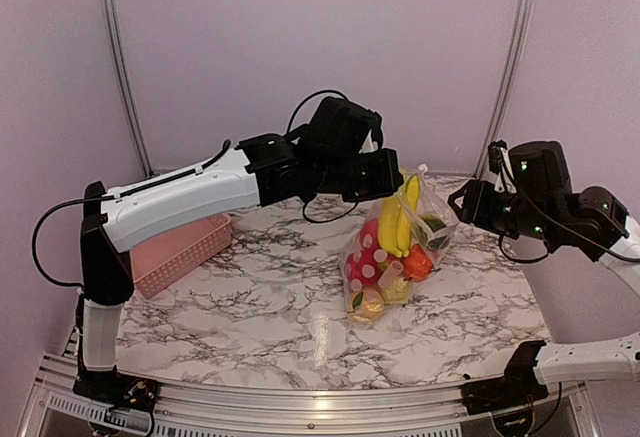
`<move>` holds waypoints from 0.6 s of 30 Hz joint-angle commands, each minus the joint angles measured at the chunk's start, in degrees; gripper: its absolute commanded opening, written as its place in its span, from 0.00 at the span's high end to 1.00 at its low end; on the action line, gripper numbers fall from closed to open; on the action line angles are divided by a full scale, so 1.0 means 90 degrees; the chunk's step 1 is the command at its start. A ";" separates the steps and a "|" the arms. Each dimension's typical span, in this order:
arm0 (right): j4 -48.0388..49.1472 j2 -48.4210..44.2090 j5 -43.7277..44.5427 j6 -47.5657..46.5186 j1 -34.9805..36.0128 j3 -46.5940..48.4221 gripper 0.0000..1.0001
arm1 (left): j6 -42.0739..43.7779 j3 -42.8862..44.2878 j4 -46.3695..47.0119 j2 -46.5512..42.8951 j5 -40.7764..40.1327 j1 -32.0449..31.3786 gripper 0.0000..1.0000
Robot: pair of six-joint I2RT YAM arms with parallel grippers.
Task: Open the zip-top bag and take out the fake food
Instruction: Open the zipper of the food storage bag at the center of the board.
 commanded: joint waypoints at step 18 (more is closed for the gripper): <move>0.0069 0.0397 -0.2041 -0.1739 -0.1914 -0.0030 0.55 | 0.0043 -0.0271 0.0480 -0.0291 0.0475 0.0076 1.00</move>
